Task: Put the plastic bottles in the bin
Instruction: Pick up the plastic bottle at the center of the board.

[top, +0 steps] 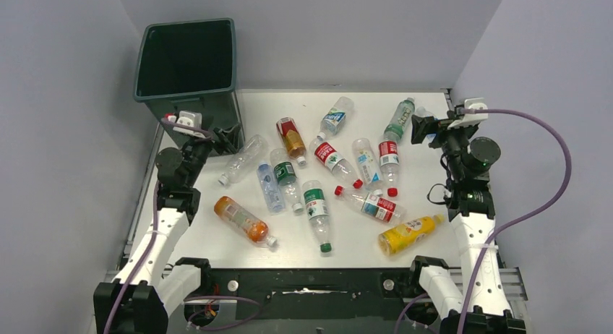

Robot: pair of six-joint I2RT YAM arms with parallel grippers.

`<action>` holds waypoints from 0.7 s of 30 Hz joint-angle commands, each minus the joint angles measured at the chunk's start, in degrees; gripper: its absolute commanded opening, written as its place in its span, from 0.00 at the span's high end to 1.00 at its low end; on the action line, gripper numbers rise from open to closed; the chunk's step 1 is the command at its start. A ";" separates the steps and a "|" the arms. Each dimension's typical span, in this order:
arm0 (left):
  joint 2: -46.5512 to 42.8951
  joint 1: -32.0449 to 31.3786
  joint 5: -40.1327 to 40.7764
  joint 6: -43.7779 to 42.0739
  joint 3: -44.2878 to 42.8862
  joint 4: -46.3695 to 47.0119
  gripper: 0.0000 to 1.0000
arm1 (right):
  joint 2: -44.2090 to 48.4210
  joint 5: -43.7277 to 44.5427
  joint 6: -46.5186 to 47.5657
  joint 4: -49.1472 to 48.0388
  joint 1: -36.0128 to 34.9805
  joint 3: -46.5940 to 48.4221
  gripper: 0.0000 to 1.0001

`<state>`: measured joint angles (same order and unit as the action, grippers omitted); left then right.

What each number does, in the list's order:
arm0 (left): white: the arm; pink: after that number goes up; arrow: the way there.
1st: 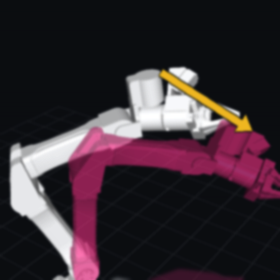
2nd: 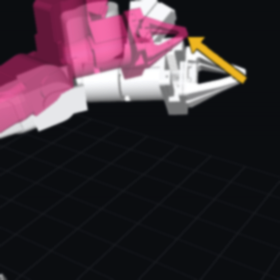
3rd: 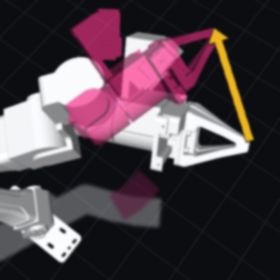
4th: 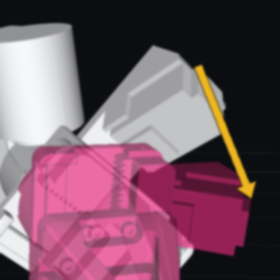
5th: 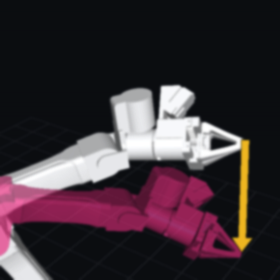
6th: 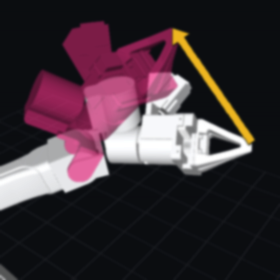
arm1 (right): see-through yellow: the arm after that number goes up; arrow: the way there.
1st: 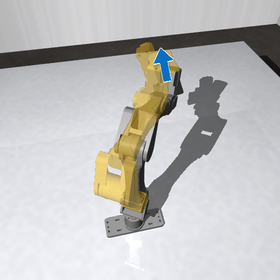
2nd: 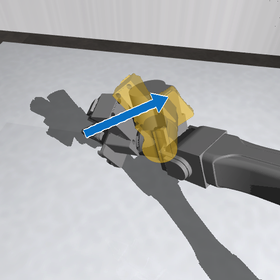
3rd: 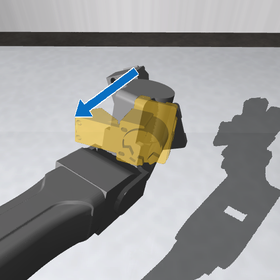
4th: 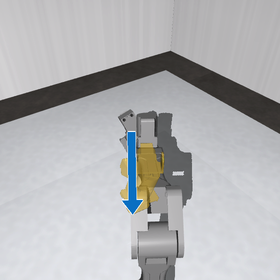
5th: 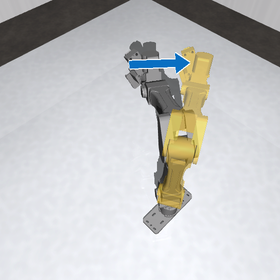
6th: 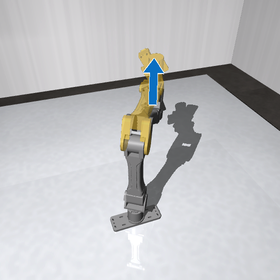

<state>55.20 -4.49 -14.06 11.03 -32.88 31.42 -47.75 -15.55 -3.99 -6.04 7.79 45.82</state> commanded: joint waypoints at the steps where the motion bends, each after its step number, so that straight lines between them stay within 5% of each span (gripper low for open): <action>1: 0.78 -3.10 -5.76 7.59 -7.64 -1.03 0.12 | -2.05 -2.13 -7.01 7.54 -0.35 7.51 0.02; 13: 11.41 -9.98 -3.16 20.31 -27.33 -18.35 0.12 | -6.47 2.36 -11.27 32.03 -0.58 29.02 0.02; 18: 15.37 -10.62 -3.16 20.31 -34.11 -26.36 0.12 | -6.22 3.49 -13.16 32.85 0.05 27.73 0.02; 21: 15.42 -9.99 -21.22 28.99 -31.22 -19.96 0.12 | -5.63 8.44 -17.25 35.50 1.50 26.10 0.02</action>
<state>70.85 -14.85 -19.73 31.88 -63.88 9.82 -53.84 -12.78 -16.27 24.95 7.92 73.38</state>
